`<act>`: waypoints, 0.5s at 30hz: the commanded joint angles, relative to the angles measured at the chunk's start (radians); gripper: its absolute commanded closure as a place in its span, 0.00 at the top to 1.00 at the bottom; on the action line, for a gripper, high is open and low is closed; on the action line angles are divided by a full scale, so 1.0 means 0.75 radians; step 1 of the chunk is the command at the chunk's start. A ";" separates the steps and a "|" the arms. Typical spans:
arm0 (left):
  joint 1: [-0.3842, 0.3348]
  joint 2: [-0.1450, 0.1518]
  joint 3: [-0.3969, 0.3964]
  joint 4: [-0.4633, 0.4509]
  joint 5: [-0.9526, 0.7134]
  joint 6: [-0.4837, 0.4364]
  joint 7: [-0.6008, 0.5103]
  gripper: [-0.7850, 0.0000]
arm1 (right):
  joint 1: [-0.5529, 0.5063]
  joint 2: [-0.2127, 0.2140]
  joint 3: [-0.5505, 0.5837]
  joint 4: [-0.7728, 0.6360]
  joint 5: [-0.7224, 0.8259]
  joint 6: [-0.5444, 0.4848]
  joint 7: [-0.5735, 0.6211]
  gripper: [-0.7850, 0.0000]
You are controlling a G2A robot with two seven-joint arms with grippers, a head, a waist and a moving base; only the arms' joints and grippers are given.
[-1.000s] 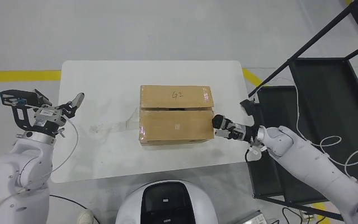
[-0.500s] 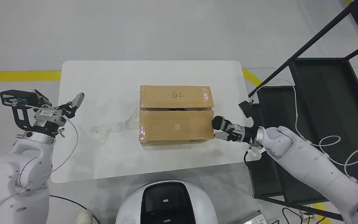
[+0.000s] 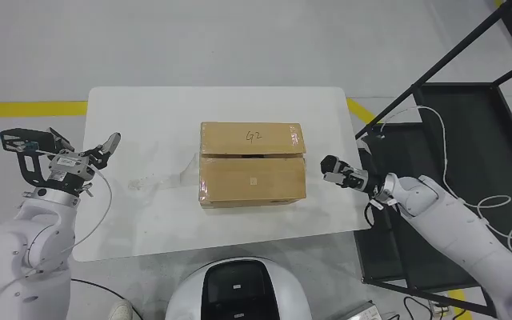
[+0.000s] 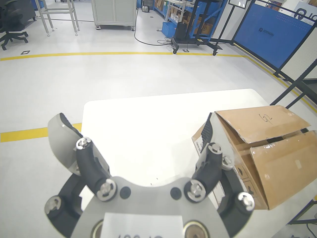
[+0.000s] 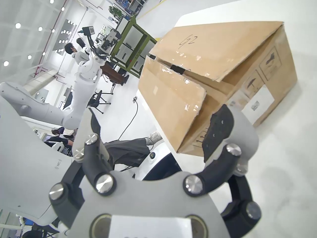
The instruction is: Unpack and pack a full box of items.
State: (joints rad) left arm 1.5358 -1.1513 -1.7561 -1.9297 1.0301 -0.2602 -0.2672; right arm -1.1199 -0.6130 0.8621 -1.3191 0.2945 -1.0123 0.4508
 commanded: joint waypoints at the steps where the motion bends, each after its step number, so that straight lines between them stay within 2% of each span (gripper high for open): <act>1: 0.000 0.000 0.000 0.000 0.000 0.000 0.000 1.00 | 0.023 -0.021 -0.020 0.021 0.005 0.000 0.002 1.00; 15: 0.000 0.000 0.000 0.000 0.000 0.000 0.000 1.00 | 0.186 -0.192 -0.170 0.206 0.051 0.000 0.061 1.00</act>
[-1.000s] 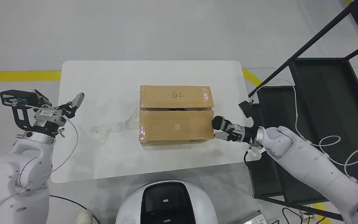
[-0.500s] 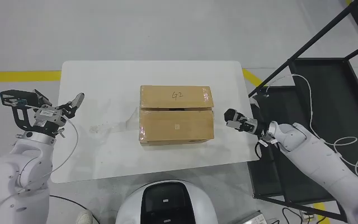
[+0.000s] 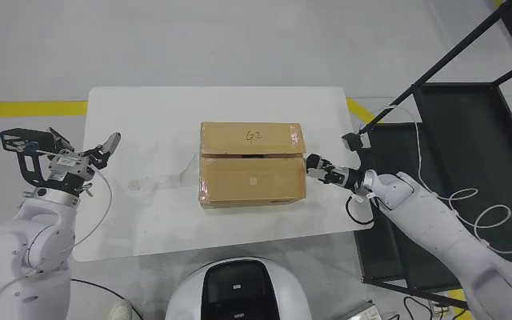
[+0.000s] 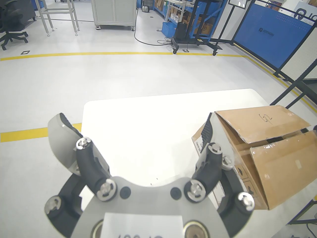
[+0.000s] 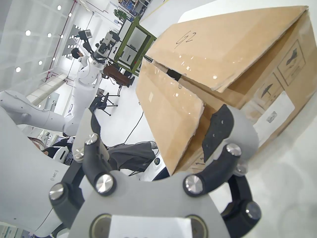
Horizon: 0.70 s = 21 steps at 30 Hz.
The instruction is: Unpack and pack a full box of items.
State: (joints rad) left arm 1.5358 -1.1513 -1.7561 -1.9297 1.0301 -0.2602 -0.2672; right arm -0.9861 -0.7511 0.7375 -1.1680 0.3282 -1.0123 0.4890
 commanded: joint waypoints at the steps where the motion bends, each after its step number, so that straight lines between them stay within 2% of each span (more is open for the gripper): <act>1: 0.000 0.000 0.000 0.000 0.000 0.000 0.000 1.00 | 0.015 -0.016 -0.006 0.010 0.010 0.000 0.022 1.00; 7: 0.000 0.000 0.000 0.000 0.000 0.000 0.000 1.00 | 0.033 -0.057 -0.012 0.032 0.058 0.000 0.091 1.00; 12: 0.000 0.000 0.000 0.000 0.000 0.000 0.000 1.00 | 0.028 -0.074 0.009 0.031 0.155 0.000 0.210 1.00; 18: 0.000 0.000 0.000 0.000 0.000 0.000 0.000 1.00 | -0.026 -0.052 0.103 -0.040 0.289 0.000 0.425 1.00; 21: 0.000 0.000 0.000 0.000 0.000 0.000 0.000 1.00 | -0.080 -0.027 0.145 -0.147 0.295 0.000 0.425 1.00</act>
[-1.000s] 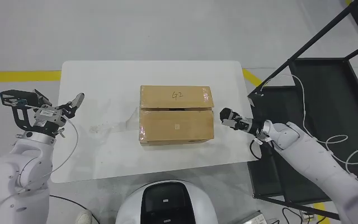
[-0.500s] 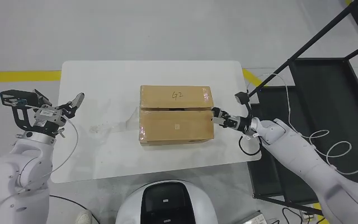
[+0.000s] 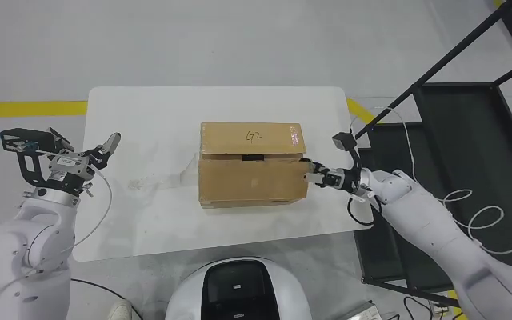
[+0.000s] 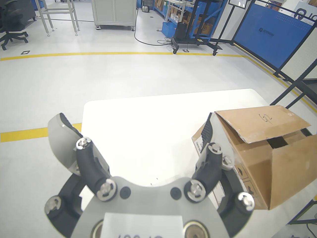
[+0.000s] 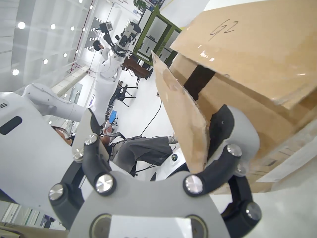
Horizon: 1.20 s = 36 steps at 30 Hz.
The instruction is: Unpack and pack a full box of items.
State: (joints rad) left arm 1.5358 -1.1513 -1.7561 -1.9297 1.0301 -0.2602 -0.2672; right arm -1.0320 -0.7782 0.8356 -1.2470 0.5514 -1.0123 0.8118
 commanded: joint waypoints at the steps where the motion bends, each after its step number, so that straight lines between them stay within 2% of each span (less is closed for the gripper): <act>1: 0.000 0.000 0.000 0.000 0.000 0.000 0.000 1.00 | -0.039 0.020 0.031 -0.085 0.000 0.000 -0.005 1.00; 9: 0.000 0.000 0.000 0.000 0.000 0.000 0.000 1.00 | -0.228 0.115 0.128 -0.391 -0.088 0.000 -0.005 1.00; 19: 0.000 0.000 0.000 0.000 0.000 0.000 0.000 1.00 | -0.368 0.194 0.104 -0.587 -0.170 0.062 0.057 1.00; 26: 0.000 0.000 0.000 0.000 0.000 0.000 0.000 1.00 | -0.402 0.197 0.054 -0.630 -0.280 0.143 0.116 1.00; 32: 0.000 0.000 0.000 0.000 0.000 0.000 0.000 1.00 | -0.418 0.176 0.043 -0.623 -0.471 0.257 0.004 1.00; 36: 0.000 0.000 0.000 0.000 0.000 0.000 0.000 1.00 | -0.418 0.155 0.017 -0.592 -0.529 0.315 -0.070 1.00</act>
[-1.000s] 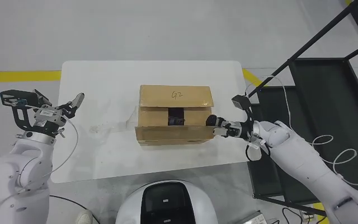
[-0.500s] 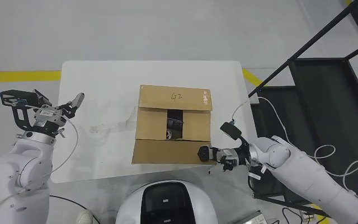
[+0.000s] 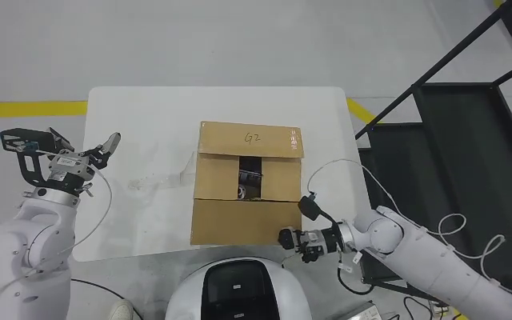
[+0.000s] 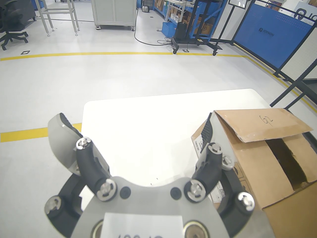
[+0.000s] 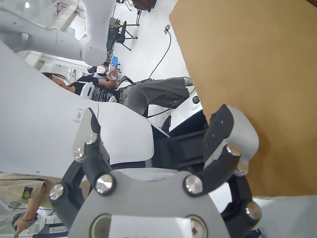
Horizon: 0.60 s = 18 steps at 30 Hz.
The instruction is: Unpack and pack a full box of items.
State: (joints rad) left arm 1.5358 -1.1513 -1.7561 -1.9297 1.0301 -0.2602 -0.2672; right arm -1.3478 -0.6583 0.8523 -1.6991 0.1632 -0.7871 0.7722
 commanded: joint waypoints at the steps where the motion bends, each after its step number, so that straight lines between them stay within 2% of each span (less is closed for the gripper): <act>1: 0.000 0.000 0.000 0.000 0.000 0.000 0.000 1.00 | 0.005 -0.012 -0.013 0.022 -0.018 0.028 -0.037 1.00; 10: 0.000 0.000 0.000 0.000 0.000 0.000 0.000 1.00 | 0.051 -0.058 -0.037 0.123 -0.250 0.176 -0.192 1.00; 18: 0.000 0.000 0.000 0.000 0.000 0.000 0.000 1.00 | 0.049 -0.074 -0.022 0.151 -0.308 0.212 -0.240 1.00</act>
State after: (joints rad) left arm 1.5358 -1.1513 -1.7561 -1.9297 1.0301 -0.2602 -0.2672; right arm -1.3107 -0.7131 0.8327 -1.5895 -0.0609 -0.6314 0.5956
